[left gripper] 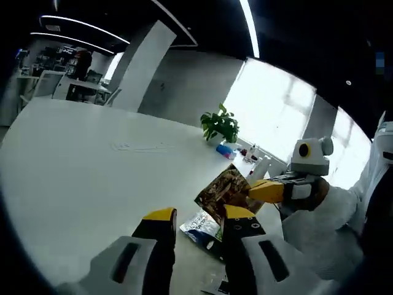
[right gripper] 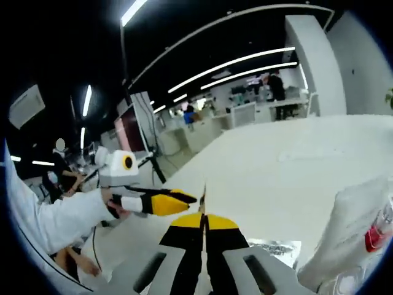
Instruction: Arrange the skincare products in the storage area until every visible bottle or jar stands upright without overlapping.
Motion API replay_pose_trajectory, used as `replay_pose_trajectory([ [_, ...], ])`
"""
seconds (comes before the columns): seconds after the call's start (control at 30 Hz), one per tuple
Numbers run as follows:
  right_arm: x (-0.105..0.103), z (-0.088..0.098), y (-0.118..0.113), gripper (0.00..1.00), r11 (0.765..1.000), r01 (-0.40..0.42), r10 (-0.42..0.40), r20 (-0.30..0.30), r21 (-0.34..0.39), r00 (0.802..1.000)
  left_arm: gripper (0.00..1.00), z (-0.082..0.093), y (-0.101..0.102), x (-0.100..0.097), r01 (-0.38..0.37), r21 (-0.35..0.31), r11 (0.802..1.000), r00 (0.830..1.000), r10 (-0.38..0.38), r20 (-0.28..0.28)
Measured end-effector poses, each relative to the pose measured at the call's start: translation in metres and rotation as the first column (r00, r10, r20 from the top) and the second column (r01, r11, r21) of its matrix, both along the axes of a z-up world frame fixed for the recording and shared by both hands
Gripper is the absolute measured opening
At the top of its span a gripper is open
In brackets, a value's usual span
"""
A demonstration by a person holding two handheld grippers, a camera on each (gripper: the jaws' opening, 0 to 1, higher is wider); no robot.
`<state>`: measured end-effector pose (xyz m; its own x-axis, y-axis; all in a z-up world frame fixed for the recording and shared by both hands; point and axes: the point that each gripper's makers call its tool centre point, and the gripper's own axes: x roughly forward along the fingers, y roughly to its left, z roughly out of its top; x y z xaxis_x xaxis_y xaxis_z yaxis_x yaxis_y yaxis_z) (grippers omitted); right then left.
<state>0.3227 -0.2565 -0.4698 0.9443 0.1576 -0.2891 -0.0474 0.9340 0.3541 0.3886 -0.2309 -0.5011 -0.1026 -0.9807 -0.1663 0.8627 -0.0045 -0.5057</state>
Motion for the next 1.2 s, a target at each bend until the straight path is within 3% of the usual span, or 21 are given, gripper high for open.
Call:
replay_pose_trajectory([
  [0.07,-0.004,0.005,0.002,0.0,0.999,0.002,-0.003,0.013,0.035,1.0,0.19,0.012,-0.003,-0.004,0.008,-0.067,0.998,0.997,-0.013,-0.076],
  [0.13,-0.007,0.004,0.002,0.0,1.0,0.004,-0.004,0.012,0.029,1.0,0.16,0.02,-0.005,-0.006,0.014,-0.102,0.995,0.995,-0.024,-0.096],
  [0.27,-0.008,0.009,0.004,0.0,0.997,0.009,-0.013,0.046,0.082,0.999,0.13,0.026,-0.008,-0.011,0.024,-0.114,0.993,0.995,-0.035,-0.095],
  [0.67,-0.001,0.0,0.01,0.0,0.994,0.001,-0.004,0.031,0.108,1.0,0.09,0.023,-0.004,-0.016,0.023,-0.101,0.995,0.988,-0.038,-0.149],
  [0.8,0.0,-0.011,0.008,0.0,0.994,0.012,-0.012,-0.003,0.112,1.0,0.0,0.02,0.0,-0.012,0.007,-0.094,0.996,0.989,-0.021,-0.146],
  [1.2,0.01,-0.056,0.016,0.0,0.995,-0.008,0.02,-0.128,0.095,0.992,0.0,-0.005,0.007,-0.013,0.013,-0.007,1.0,0.997,-0.013,-0.077],
])
